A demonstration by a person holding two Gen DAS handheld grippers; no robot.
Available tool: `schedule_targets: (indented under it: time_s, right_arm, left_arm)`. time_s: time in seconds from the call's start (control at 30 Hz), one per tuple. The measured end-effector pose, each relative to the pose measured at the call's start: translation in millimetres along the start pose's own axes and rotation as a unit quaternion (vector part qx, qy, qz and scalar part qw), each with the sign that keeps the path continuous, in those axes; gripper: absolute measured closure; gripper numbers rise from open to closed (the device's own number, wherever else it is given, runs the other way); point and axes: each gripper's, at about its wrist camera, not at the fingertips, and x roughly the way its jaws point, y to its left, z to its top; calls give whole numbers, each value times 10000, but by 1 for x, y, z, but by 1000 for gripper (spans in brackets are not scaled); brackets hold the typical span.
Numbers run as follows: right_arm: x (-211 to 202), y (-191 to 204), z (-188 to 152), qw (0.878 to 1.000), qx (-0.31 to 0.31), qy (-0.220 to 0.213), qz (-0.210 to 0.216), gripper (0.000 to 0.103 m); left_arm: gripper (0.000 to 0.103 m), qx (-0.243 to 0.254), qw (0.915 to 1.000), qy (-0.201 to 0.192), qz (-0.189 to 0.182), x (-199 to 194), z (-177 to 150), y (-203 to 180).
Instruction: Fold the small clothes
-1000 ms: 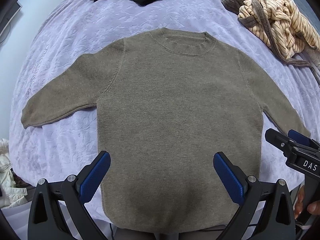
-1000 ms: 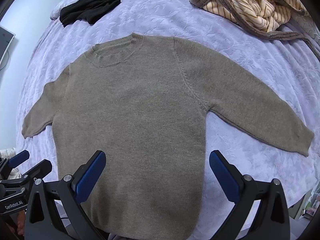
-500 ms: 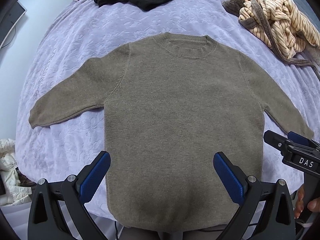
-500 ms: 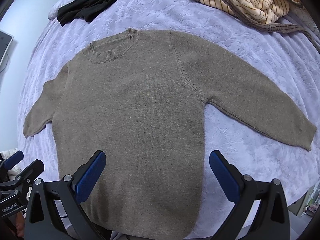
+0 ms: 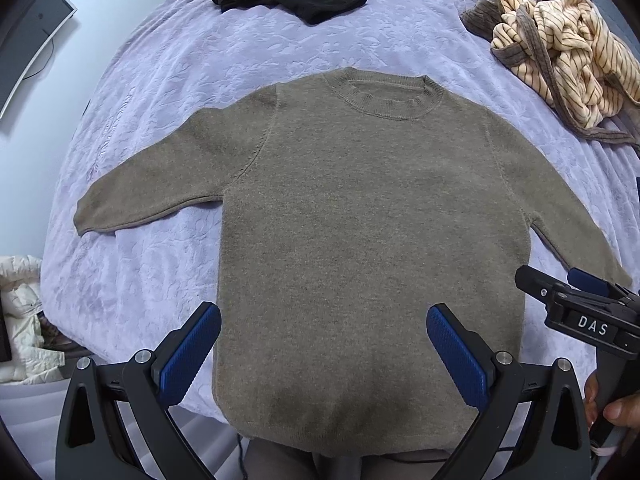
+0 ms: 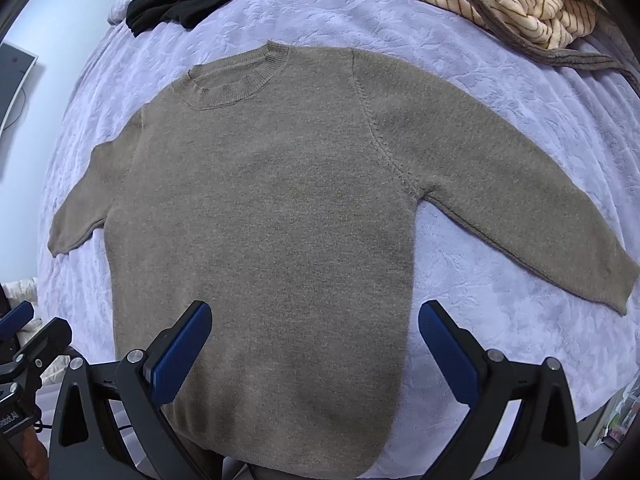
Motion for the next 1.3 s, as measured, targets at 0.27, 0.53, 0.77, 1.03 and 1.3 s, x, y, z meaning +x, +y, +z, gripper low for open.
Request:
schedule_targets:
  time_s: [0.27,0.53,0.77,1.03,1.3]
  right_arm:
    - [-3,-2,6,10000,-66,-21,3,0]
    - [-1,-9,9,10000,-18,9,-70,0]
    - [0,-4,13,9997,-132,-33,-183,0]
    - [7,3,20,9998,-152,2,-139,0]
    - [4,11,28,9994,-284,-51,-181,0]
  left_arm:
    - [0,-72,10000,23,-18,-1,-2,-5]
    - [0,-34,10000,72,14,0,-2,-12]
    - [0,-159,9998,146,46,6,-1,-6]
    - [0,-233,9995,166,117,10,3,-1]
    - [0,-411,9991,90,59,9,8,6]
